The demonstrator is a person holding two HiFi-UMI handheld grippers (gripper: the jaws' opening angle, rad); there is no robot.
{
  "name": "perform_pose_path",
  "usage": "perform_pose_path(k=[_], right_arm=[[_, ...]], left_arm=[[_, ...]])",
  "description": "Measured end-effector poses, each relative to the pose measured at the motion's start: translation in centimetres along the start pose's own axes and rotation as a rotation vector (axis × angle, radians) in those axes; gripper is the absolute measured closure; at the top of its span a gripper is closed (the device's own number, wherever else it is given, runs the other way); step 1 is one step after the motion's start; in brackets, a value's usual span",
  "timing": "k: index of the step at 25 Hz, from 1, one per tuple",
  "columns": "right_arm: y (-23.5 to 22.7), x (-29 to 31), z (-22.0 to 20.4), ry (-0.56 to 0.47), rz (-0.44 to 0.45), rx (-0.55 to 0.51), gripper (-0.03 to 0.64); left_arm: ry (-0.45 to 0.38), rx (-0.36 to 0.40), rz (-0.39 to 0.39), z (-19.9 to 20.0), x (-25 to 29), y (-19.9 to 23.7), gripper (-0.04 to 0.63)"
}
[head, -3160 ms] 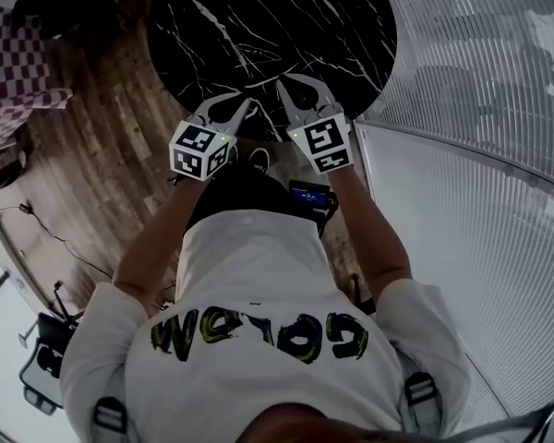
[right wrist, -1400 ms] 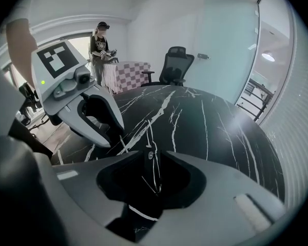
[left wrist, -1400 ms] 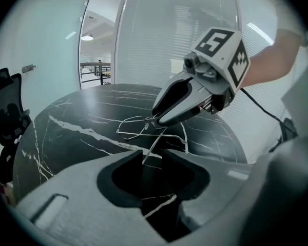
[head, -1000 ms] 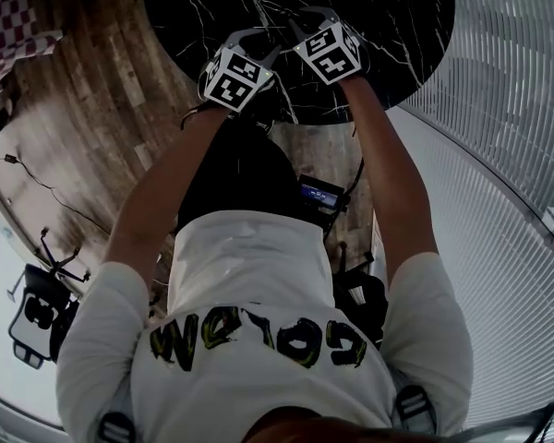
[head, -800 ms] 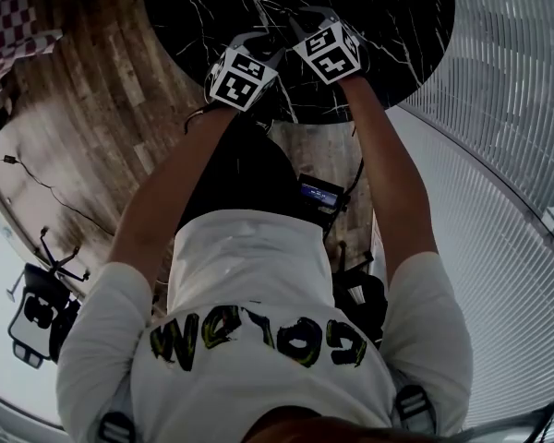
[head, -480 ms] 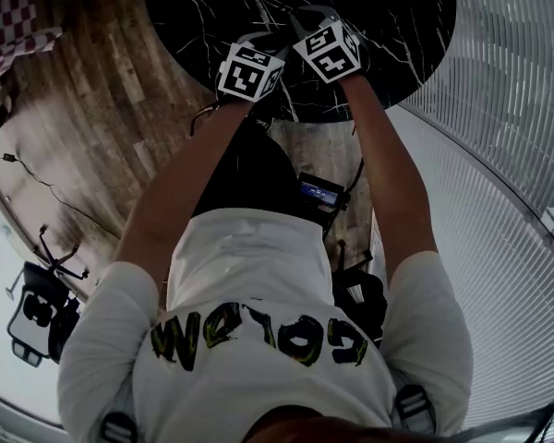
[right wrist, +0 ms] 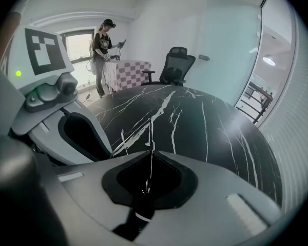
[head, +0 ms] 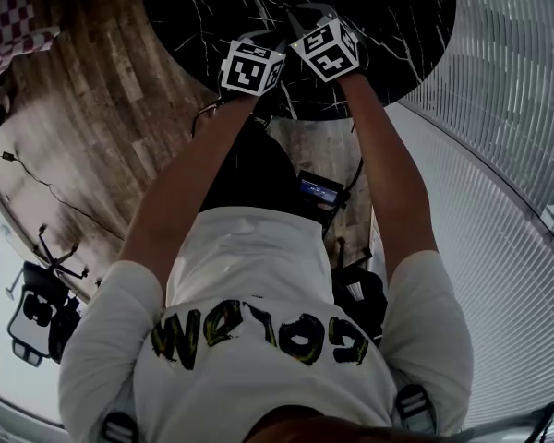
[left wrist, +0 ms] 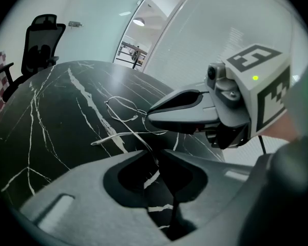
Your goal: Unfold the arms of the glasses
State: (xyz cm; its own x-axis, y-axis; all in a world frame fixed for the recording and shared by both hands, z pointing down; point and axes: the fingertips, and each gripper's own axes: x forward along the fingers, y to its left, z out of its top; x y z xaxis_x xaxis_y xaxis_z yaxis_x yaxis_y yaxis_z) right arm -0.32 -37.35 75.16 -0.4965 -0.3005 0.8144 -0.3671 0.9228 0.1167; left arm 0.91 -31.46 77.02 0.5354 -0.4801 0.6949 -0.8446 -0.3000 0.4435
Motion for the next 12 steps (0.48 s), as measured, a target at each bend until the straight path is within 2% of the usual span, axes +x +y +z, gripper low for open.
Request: perform_pose_path(k=[12], right_arm=[[0.29,-0.41,-0.25,0.001,-0.007,-0.024,0.604]], left_arm=[[0.013,0.010,0.017,-0.69,-0.44,0.23,0.561]])
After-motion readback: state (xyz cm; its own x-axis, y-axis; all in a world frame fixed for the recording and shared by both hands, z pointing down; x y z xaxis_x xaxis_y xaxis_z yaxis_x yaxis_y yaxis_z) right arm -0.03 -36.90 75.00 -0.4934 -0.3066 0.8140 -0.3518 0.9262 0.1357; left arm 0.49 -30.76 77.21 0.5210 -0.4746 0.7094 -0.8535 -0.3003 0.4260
